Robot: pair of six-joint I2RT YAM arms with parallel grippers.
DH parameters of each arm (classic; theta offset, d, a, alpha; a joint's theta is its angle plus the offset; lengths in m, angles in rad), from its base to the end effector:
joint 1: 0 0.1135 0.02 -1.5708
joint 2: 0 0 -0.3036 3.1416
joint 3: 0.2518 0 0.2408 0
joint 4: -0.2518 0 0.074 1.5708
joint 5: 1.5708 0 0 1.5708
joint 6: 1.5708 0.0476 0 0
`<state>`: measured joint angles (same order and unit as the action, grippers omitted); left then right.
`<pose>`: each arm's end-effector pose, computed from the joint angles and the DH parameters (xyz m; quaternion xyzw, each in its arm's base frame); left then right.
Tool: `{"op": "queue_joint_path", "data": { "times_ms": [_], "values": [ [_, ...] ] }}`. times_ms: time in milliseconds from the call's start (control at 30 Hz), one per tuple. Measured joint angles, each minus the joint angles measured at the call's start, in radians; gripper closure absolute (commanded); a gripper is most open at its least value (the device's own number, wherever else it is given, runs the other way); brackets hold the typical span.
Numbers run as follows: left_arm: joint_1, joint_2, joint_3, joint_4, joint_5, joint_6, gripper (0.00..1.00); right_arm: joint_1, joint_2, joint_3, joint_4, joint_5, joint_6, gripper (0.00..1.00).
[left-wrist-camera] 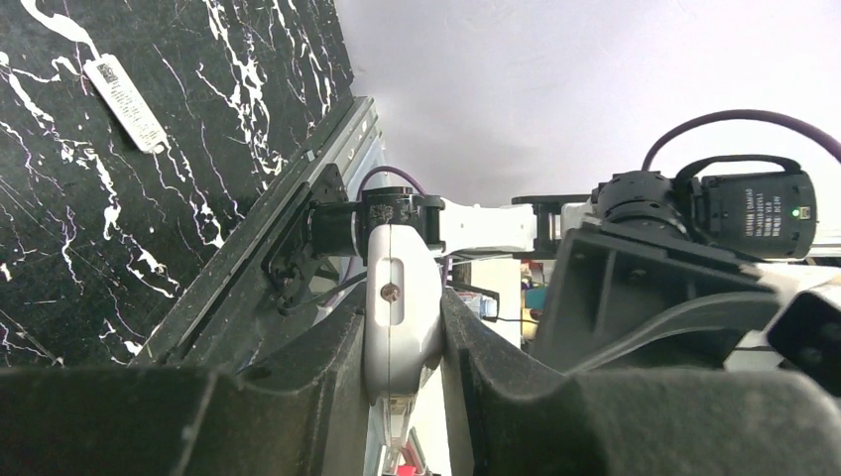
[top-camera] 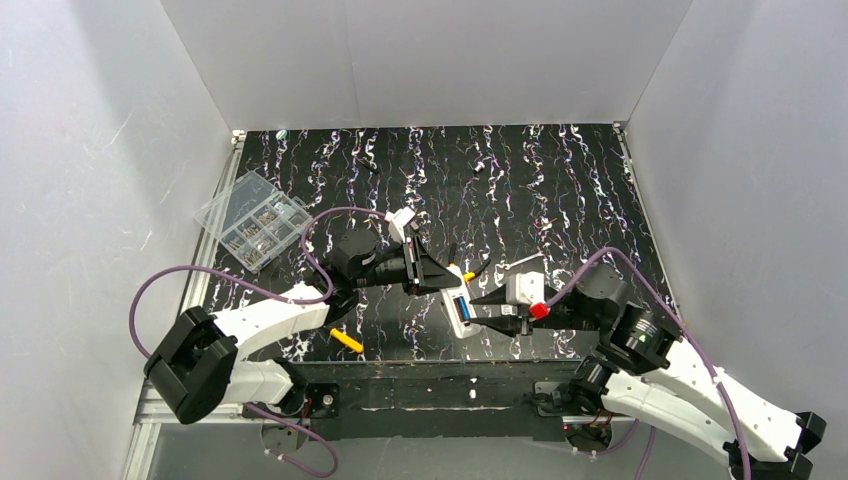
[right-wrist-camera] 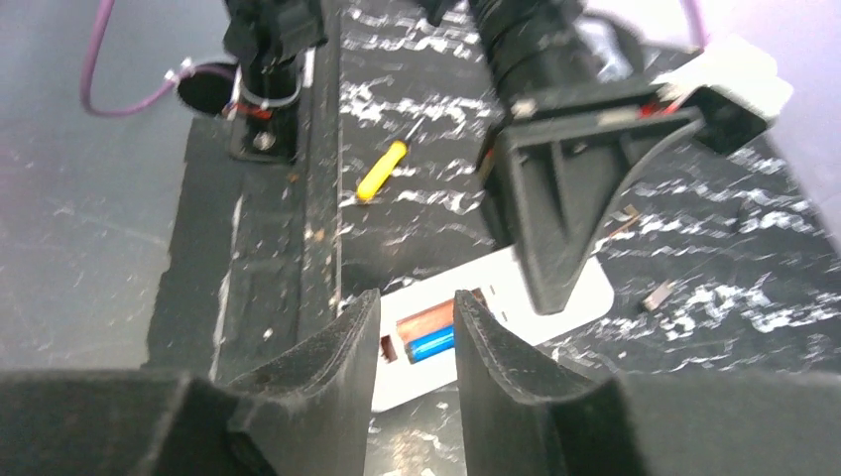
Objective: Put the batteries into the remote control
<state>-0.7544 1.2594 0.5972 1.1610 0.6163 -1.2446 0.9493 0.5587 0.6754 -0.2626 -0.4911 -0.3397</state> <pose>0.1611 -0.1891 0.3604 0.1349 0.5354 -0.7729 0.3127 0.0411 0.0959 0.3443 -0.5680 0.4913 0.3658 0.5496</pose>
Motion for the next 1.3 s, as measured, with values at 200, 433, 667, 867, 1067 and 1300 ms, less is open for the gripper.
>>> {"op": "queue_joint_path", "data": {
  "times_ms": [200, 433, 667, 867, 1067, 1300],
  "values": [
    [0.001, -0.037, 0.003, -0.082, 0.007, 0.082, 1.0, 0.002, -0.013, 0.012, 0.104, 0.175, 0.138, 0.49],
    [0.002, -0.277, 0.077, -0.426, -0.075, 0.336, 1.0, -0.005, 0.101, 0.013, 0.161, 0.629, 0.341, 0.46],
    [0.042, -0.373, 0.074, -0.542, -0.151, 0.399, 1.0, -0.063, 0.4, 0.131, 0.016, 0.819, 0.601, 0.52],
    [0.078, -0.381, 0.024, -0.57, -0.18, 0.38, 1.0, -0.064, 0.616, 0.229, -0.117, 0.793, 0.896, 0.53],
    [0.085, -0.395, 0.023, -0.57, -0.183, 0.372, 1.0, 0.022, 0.727, 0.195, -0.166, 0.765, 1.205, 0.48],
    [0.088, -0.423, 0.021, -0.583, -0.182, 0.368, 1.0, 0.059, 0.875, 0.266, -0.246, 0.751, 1.427, 0.42]
  ]
}}
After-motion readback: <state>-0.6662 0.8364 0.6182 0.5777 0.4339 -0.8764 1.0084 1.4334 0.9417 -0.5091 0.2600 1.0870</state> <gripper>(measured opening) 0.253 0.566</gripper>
